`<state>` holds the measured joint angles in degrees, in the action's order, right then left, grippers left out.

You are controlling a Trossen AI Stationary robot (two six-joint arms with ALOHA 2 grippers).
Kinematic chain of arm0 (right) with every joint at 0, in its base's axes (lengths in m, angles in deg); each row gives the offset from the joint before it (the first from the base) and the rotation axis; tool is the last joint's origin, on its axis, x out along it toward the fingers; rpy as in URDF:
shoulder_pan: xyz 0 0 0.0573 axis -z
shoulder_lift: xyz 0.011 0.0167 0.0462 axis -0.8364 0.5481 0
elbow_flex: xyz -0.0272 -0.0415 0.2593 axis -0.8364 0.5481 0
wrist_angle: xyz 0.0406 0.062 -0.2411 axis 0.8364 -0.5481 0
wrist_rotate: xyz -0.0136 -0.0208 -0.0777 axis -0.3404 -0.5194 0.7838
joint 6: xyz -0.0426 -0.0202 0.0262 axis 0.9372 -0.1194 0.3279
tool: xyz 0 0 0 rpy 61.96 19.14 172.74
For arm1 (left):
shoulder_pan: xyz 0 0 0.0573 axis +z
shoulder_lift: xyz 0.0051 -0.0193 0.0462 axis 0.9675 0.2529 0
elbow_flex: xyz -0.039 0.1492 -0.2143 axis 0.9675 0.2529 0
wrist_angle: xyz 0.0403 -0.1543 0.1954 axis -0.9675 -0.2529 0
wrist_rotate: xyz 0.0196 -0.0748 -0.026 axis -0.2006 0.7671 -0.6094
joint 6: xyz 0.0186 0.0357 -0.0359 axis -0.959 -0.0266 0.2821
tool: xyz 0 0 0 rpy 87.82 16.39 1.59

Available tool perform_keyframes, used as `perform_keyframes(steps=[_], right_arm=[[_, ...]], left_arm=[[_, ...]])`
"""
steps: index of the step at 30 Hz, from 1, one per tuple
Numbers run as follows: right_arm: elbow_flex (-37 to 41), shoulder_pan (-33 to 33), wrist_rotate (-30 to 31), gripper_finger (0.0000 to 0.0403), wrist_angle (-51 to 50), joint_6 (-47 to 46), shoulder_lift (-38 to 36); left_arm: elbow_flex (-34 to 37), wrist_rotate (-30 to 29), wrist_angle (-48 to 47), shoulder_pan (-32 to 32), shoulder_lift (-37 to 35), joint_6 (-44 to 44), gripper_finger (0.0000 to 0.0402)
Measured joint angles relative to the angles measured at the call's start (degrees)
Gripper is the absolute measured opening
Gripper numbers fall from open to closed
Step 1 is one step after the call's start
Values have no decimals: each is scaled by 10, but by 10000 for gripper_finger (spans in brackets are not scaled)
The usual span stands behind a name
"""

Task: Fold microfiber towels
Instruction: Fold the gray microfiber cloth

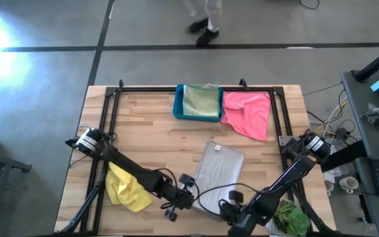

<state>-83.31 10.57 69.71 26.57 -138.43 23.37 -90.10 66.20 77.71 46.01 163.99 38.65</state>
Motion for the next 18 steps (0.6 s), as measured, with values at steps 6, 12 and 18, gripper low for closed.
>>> perform_keyframes(steps=[6, 12, 18], right_arm=[[-45, -8, 0, 9, 0, -21, 0], [-95, -19, 6, 9, -54, -33, -1], [-104, -13, 46, 9, -186, -81, -1]], left_arm=[[0, 45, -18, -9, -47, 57, 8], [-7, 26, -15, -22, -86, 88, 8], [-11, -58, -18, -10, -88, 88, 8]])
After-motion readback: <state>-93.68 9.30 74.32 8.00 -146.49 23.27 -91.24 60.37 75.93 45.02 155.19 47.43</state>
